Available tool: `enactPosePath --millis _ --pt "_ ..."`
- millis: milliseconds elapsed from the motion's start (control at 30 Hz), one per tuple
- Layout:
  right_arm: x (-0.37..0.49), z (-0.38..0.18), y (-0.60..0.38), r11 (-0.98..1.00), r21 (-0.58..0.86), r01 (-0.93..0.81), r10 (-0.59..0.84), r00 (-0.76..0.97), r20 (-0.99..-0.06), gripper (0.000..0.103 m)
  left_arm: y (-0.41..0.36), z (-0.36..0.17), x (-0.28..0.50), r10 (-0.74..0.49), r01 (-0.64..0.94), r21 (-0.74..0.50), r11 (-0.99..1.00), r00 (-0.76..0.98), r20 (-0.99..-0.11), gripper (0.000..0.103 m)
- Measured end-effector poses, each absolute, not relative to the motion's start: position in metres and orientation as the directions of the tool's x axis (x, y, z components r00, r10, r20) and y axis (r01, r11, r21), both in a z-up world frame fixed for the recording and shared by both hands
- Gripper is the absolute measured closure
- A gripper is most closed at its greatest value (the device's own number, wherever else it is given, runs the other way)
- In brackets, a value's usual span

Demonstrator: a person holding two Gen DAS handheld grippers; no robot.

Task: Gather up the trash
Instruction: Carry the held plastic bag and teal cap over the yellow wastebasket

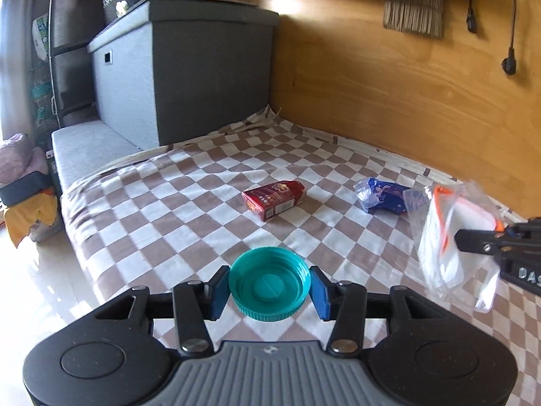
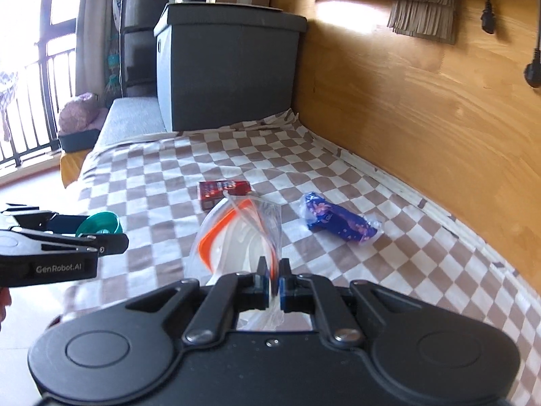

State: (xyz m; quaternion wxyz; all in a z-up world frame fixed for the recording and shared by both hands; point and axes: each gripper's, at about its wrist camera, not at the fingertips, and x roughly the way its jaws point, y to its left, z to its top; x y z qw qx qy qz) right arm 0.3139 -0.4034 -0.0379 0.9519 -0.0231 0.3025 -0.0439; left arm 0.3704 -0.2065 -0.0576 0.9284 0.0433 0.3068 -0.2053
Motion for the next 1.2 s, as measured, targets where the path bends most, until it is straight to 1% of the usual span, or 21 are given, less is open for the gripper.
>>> enactPosePath --millis 267,533,800,1200 --pt "0.291 -0.032 -0.376 0.995 -0.034 0.089 -0.092 0.813 -0.574 0.098 -0.176 -0.038 0.333 -0.353 0.406 -0.039 0.913 0.740 -0.572 0.053" --pt "0.276 -0.025 -0.351 0.997 -0.018 0.078 -0.074 0.822 -0.564 0.098 -0.146 -0.031 0.312 -0.331 0.377 -0.038 0.925 0.754 -0.567 0.053" --pt "0.272 -0.021 -0.319 0.999 0.016 0.049 -0.032 0.834 -0.552 0.098 -0.106 -0.031 0.304 -0.290 0.316 -0.056 0.947 0.770 -0.568 0.053" --pt "0.284 -0.028 -0.249 0.998 0.044 -0.053 0.068 0.830 -0.553 0.098 -0.029 -0.038 0.298 -0.191 0.191 -0.061 0.980 0.791 -0.582 0.053"
